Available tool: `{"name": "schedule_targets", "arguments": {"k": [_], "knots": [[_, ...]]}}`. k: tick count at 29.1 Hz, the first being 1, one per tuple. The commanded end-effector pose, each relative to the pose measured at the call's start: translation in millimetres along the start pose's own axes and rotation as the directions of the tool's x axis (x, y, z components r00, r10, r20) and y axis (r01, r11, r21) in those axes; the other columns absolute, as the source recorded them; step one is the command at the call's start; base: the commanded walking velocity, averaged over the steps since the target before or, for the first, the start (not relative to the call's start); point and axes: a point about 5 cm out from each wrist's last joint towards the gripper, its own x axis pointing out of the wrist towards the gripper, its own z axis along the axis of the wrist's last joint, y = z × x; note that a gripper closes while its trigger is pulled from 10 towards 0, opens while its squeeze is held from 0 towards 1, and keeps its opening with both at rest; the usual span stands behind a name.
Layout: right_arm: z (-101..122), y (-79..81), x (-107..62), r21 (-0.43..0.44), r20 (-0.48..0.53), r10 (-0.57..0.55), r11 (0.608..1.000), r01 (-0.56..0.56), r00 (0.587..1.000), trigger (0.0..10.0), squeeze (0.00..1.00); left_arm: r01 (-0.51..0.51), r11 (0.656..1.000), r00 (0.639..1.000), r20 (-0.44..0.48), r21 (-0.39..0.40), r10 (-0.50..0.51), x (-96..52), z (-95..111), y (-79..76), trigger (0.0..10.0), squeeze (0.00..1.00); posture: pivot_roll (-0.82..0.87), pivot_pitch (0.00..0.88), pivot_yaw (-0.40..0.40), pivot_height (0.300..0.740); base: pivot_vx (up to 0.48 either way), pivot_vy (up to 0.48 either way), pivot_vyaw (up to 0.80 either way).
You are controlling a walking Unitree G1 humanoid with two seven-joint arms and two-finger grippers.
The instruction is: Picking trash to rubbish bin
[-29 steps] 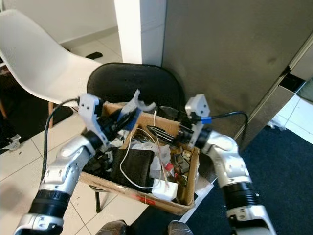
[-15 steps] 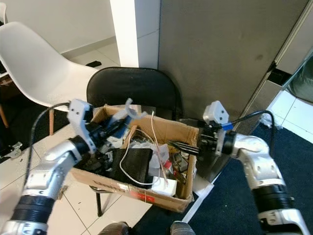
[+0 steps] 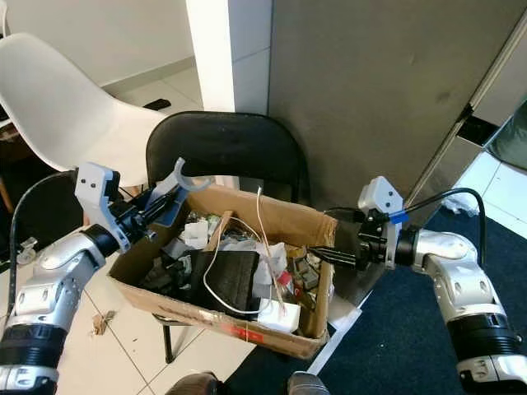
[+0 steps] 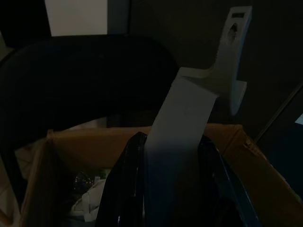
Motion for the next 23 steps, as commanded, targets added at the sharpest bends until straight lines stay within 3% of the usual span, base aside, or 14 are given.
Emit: {"name": "schedule_targets", "arguments": {"k": [1,3,4,5,6,7,9,10,23], "knots": [[10,-0.5,-1.9,0.006,0.066,0.0,1.0,0.0,0.998,10.0,0.0,0.005,1.0,1.0,-0.004,-0.017,-0.005,-0.3,-3,1.4,10.0,0.0,0.02,0.0,-0.012,0.74,0.0,0.0,0.0],[13,-0.9,-2.5,0.009,0.083,-0.001,1.0,0.0,0.997,10.0,0.0,0.004,1.0,1.0,-0.007,-0.029,-0.004,-0.6,-5,2.3,10.0,0.0,0.02,0.0,-0.012,0.74,0.0,0.0,0.0],[15,-1.3,-3.2,0.008,0.095,-0.002,1.0,0.001,0.995,10.0,0.0,-0.003,0.999,1.0,-0.014,-0.034,0.002,-1.2,-8,4.0,10.0,0.13,0.02,0.0,-0.012,0.74,0.0,0.0,0.0],[15,-1.3,-3.2,0.008,0.095,-0.002,1.0,0.001,0.995,10.0,0.0,-0.003,0.999,1.0,-0.014,-0.034,0.002,-1.2,-8,4.0,10.0,0.13,0.02,0.0,-0.012,0.74,0.0,0.0,0.0],[17,-1.6,-3.6,0.009,0.103,-0.002,1.0,0.002,0.995,10.0,0.0,-0.007,0.999,1.0,-0.018,-0.038,0.006,-1.7,-9,4.9,10.0,0.25,0.02,0.0,-0.012,0.74,0.0,0.0,0.0],[18,-2.1,-4.5,0.009,0.111,-0.005,1.0,0.004,0.994,10.0,0.0,-0.016,0.999,1.0,-0.02,-0.046,0.015,-2.6,-12,6.5,10.0,0.69,0.02,0.0,-0.012,0.74,0.0,0.0,0.0],[18,-2.3,-4.8,0.009,0.112,-0.006,1.0,0.005,0.994,10.0,0.0,-0.02,0.999,1.0,-0.02,-0.05,0.019,-2.9,-12,7.1,10.0,0.69,0.02,0.0,-0.012,0.74,0.0,0.0,0.0],[19,-2.5,-5.2,0.008,0.113,-0.006,1.0,0.006,0.994,10.0,0.0,-0.023,0.998,1.0,-0.02,-0.053,0.022,-3.1,-13,7.7,10.0,0.99,0.01,0.0,-0.013,0.74,0.0,0.0,0.0],[18,-1.0,-6.2,0.013,0.106,-0.004,1.0,0.003,0.994,10.0,0.0,-0.062,0.997,0.998,-0.014,-0.042,0.061,-3.6,-15,14.2,10.0,1.0,0.01,0.0,-0.013,0.74,0.0,0.0,0.0]]}}
